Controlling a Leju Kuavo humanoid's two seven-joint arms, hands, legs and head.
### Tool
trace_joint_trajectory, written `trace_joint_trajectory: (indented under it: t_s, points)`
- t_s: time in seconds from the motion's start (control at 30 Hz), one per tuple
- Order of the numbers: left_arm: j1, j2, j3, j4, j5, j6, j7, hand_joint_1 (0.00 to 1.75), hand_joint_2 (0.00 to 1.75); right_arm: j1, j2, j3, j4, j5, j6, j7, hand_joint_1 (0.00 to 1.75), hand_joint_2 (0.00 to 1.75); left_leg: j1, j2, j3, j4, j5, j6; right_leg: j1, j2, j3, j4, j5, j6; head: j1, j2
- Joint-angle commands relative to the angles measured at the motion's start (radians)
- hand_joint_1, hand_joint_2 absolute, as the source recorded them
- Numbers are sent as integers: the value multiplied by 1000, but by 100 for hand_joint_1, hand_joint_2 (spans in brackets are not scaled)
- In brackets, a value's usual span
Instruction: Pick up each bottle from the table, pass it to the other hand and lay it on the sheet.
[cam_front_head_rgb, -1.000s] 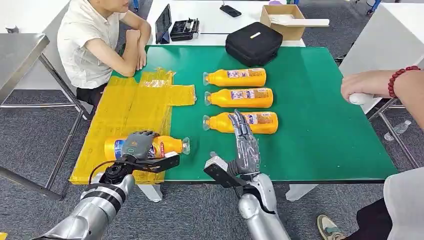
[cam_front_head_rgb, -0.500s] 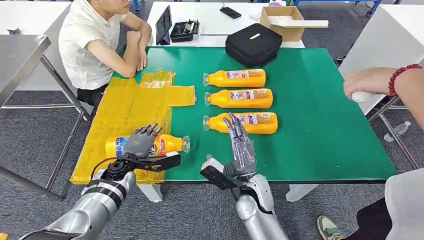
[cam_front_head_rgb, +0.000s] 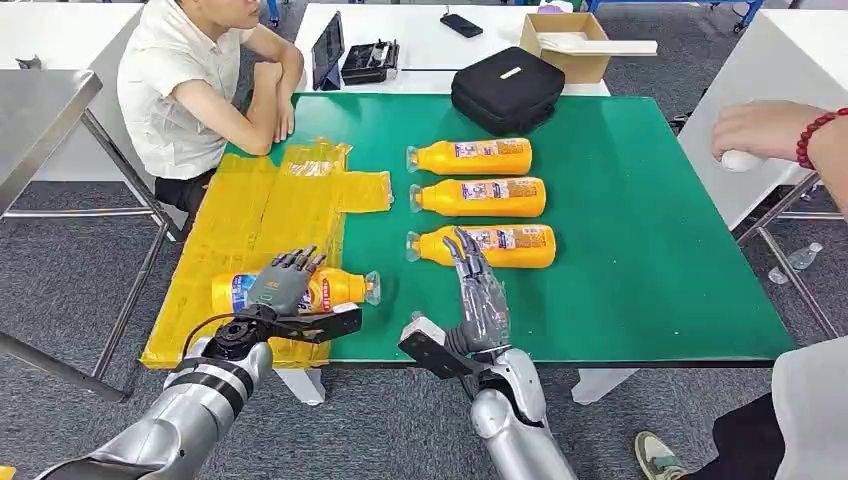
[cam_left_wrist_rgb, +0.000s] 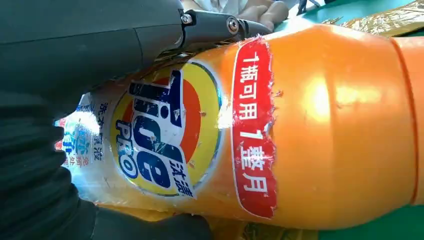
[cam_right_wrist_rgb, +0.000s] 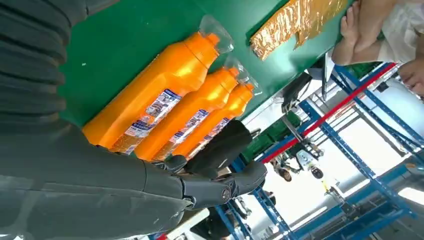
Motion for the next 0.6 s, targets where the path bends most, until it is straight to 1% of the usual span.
trace_joint_trajectory:
  t_s: [0.03,0.07,0.2,0.27,0.3,0.33,0.37,0.4,0.43,0.47,0.5,0.57,0.6]
  points:
    - [46,11,-26,78,-10,18,16,0,175,-33,-27,33,56,-8,15,-4,0,175,0,3,2,-2,0,-1,0,2,1,-1,1,-1,0,0]
    - [47,6,-29,77,-10,15,13,0,175,-28,-23,32,51,-14,13,-7,0,175,1,4,1,-2,0,-1,1,4,0,-2,2,-2,0,0]
    - [43,-10,-1,84,11,-18,-1,0,175,-32,-23,45,60,-13,21,-6,0,175,0,3,1,-3,1,-1,1,2,0,-2,2,-2,0,0]
    - [46,-11,-2,73,0,17,-5,0,175,-32,-23,44,63,-18,17,-7,0,175,0,2,2,-2,0,-1,0,2,0,-1,1,-1,0,0]
    - [47,-14,3,71,1,22,-5,0,175,-29,-24,40,59,-23,17,-6,0,175,1,4,0,-3,1,-2,1,4,-2,-3,3,-3,0,0]
    - [44,-14,-8,67,-10,27,-21,0,175,-27,-29,41,56,-23,22,-6,0,175,0,3,1,-2,0,-1,0,3,0,-2,1,-2,0,0]
    - [47,-35,13,28,15,165,-67,0,175,-19,-28,35,48,-36,21,-8,0,175,0,2,1,-2,0,-1,0,2,0,-1,1,-1,0,0]
    - [30,-52,9,23,5,143,-61,0,175,-16,-30,39,41,-34,25,-9,0,175,0,3,1,-2,1,-1,1,2,0,-2,1,-2,0,0]
    - [26,-58,13,20,7,132,-50,0,175,-14,-30,41,37,-33,24,-11,0,175,0,-1,0,-1,1,-1,1,-1,0,-1,0,-2,0,0]
    - [23,-59,2,19,-6,119,-48,0,175,-12,-30,42,32,-33,25,-12,0,175,0,-1,0,-1,1,-1,0,-1,0,-2,0,-2,0,0]
    - [33,-68,34,13,30,116,-56,0,175,-6,-30,42,21,-34,27,-11,0,175,1,-1,-1,-1,1,-1,1,-1,-1,-2,1,-2,0,0]
    - [35,-58,8,23,-1,106,-64,0,175,-4,-32,38,20,-36,31,-9,0,175,0,-2,-1,0,1,0,1,-1,-2,-1,0,-1,0,0]
    - [34,-58,19,26,8,121,-62,0,175,-7,-33,37,32,-36,33,-9,0,175,1,-2,-3,0,1,-1,1,-2,-2,-1,1,-2,0,0]
